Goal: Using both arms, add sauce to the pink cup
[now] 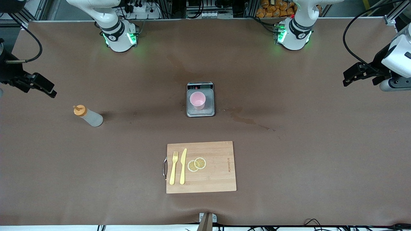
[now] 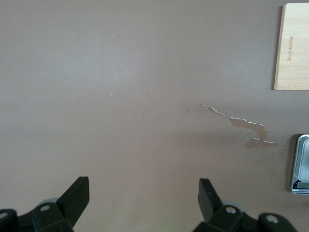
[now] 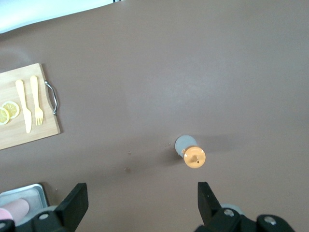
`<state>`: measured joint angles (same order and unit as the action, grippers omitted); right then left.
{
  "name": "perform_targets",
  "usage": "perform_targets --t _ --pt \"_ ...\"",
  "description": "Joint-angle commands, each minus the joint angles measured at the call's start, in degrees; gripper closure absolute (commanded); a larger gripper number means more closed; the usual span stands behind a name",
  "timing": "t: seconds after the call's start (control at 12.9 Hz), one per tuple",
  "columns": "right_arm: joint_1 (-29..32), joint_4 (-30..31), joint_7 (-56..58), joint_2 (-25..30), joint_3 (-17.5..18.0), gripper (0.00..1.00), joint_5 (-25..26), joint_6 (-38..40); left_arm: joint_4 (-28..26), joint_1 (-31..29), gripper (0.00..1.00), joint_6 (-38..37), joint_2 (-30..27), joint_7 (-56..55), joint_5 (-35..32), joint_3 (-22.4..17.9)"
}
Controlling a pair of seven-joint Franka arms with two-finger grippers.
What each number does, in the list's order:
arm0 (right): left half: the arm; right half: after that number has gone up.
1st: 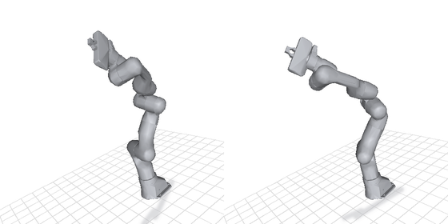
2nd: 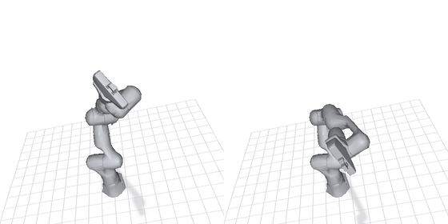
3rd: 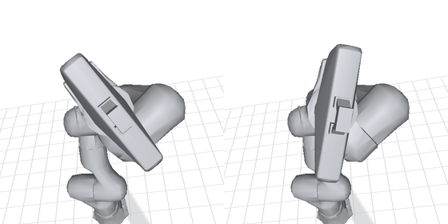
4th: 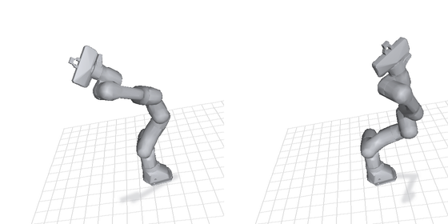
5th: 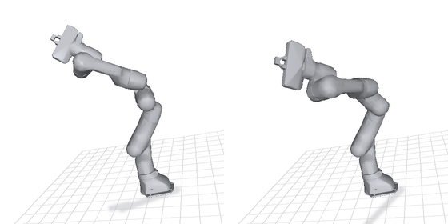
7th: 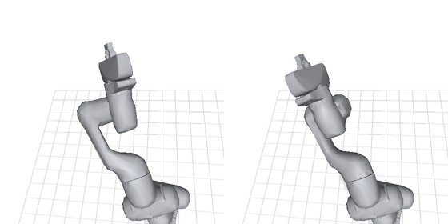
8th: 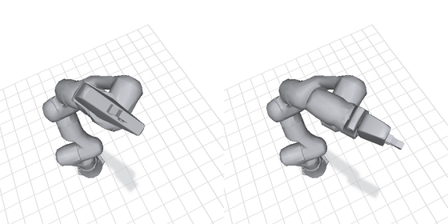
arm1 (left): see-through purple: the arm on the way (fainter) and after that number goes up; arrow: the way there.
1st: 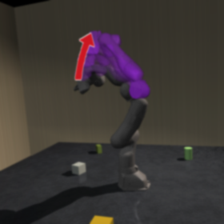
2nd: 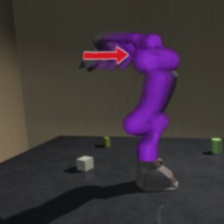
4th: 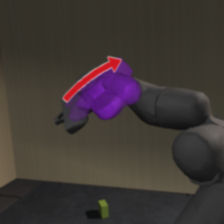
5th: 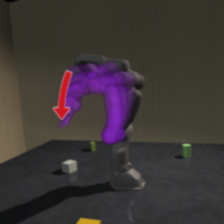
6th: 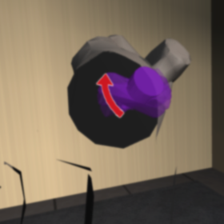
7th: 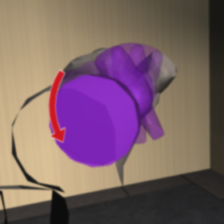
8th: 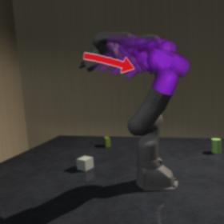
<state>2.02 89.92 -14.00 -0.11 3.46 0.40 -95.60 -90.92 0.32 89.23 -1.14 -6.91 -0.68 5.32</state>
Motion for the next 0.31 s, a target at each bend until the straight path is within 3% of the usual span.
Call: perform_targets --t 0.0,0.23 --pt "0.3 -3.3 0.5 -2.0 0.2 0.00 0.8 0.5 -0.3 0.6 0.00 0.2 -0.5 0.4 0.3 -0.8" --pt "-0.5 -4.5 0.3 -1.7 0.3 0.00 1.6 0.1 -0.3 0.7 0.00 0.2 -0.4 0.4 0.3 -0.8"
